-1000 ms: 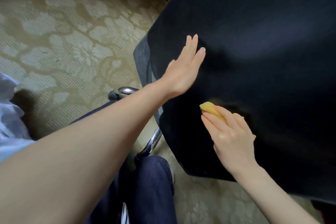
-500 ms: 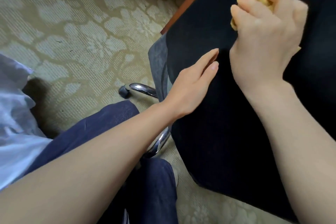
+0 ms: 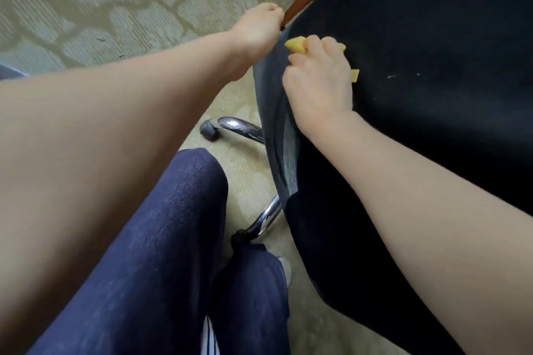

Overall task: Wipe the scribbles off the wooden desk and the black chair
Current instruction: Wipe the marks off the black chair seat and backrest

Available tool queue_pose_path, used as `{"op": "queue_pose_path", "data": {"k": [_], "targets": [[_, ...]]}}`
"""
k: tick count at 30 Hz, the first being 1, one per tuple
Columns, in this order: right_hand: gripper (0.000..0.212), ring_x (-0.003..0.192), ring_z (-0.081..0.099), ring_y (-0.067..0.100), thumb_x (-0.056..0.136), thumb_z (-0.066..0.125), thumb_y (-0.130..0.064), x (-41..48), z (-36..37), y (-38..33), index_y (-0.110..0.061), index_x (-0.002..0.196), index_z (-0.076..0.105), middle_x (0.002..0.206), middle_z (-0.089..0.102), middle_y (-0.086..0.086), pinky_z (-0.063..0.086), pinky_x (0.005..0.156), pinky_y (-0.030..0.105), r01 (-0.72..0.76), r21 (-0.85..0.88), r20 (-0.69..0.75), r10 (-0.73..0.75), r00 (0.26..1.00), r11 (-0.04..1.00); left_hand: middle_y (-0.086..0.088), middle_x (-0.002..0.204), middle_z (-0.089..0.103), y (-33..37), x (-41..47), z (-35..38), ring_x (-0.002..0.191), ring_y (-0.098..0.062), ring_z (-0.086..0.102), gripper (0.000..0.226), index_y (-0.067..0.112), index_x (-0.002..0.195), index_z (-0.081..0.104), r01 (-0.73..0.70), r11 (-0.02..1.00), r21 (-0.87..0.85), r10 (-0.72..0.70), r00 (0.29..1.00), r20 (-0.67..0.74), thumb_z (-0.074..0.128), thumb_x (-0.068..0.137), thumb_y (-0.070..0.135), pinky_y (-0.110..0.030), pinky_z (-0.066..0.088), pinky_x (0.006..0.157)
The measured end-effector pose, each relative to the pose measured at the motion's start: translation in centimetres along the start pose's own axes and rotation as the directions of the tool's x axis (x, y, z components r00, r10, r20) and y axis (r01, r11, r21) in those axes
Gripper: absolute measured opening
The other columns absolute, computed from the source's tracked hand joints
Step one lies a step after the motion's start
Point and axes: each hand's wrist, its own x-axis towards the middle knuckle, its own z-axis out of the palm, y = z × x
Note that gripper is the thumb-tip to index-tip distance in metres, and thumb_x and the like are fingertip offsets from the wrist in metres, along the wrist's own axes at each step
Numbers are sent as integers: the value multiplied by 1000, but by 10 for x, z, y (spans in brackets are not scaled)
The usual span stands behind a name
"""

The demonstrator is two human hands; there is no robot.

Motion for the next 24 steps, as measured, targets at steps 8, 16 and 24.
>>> {"op": "queue_pose_path", "data": {"k": [8,16,24], "targets": [[19,110,44,25,89,49,-13,-72,70,-56,-17,100,65,104,57,-1,33,94,35,254,62,142,-260,955,965,3,154,29,-7,22,26,142,-16,23,62,18,148,30,-40,989,-143,68,978,199,13,99,52,-35,12,119],[13,83,57,23,75,63,-6,-142,76,-40,-12,64,67,72,63,0,31,78,32,204,114,-8,-204,979,972,9,151,34,-16,11,23,140,-6,25,63,24,145,36,-89,970,-226,143,962,233,1,99,50,-30,5,119],[32,91,63,26,91,41,5,-120,20,5,-8,84,70,90,69,1,35,79,32,-40,79,-458,72,886,996,10,144,44,-31,-6,13,131,-3,35,66,21,137,49,-85,959,-270,138,973,184,1,100,49,-22,11,106]]}}
